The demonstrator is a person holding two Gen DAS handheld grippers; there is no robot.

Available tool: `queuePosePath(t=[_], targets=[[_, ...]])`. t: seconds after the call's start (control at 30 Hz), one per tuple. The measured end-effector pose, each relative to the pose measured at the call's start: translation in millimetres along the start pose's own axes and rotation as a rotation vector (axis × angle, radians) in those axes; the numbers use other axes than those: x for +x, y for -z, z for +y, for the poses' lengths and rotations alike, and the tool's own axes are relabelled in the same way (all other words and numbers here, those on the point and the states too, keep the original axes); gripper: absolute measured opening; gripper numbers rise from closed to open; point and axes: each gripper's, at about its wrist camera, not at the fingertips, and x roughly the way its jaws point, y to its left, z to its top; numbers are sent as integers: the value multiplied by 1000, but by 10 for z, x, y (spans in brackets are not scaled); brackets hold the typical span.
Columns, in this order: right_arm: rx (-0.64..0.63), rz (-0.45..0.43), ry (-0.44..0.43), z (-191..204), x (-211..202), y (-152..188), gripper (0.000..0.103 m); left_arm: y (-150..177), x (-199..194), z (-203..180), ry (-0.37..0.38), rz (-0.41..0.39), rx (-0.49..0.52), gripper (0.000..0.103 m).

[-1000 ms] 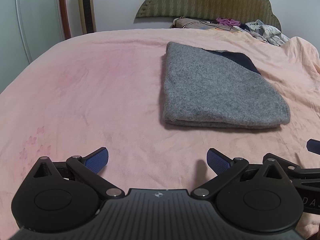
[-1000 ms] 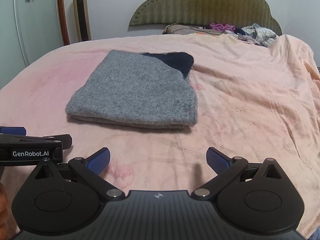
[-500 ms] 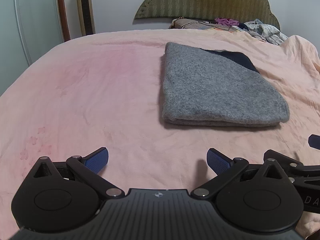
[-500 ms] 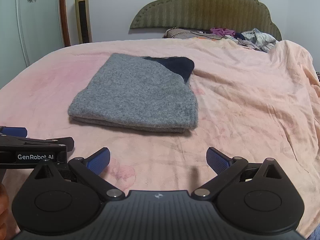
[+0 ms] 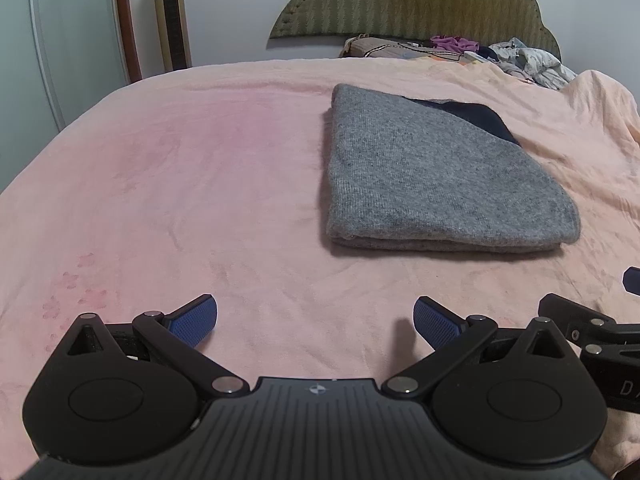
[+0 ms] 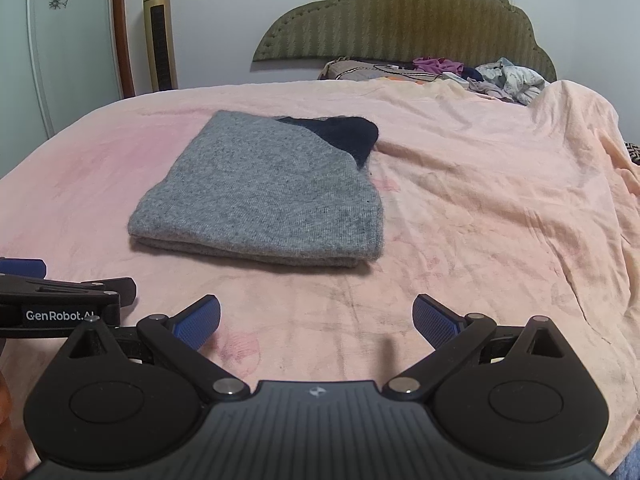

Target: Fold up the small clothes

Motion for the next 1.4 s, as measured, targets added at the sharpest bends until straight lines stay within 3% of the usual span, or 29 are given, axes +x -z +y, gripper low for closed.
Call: queuePosePath(t=[1.4], targets=[[6, -10, -3, 15, -11, -10, 103, -5, 36, 21, -13, 10, 6, 103]])
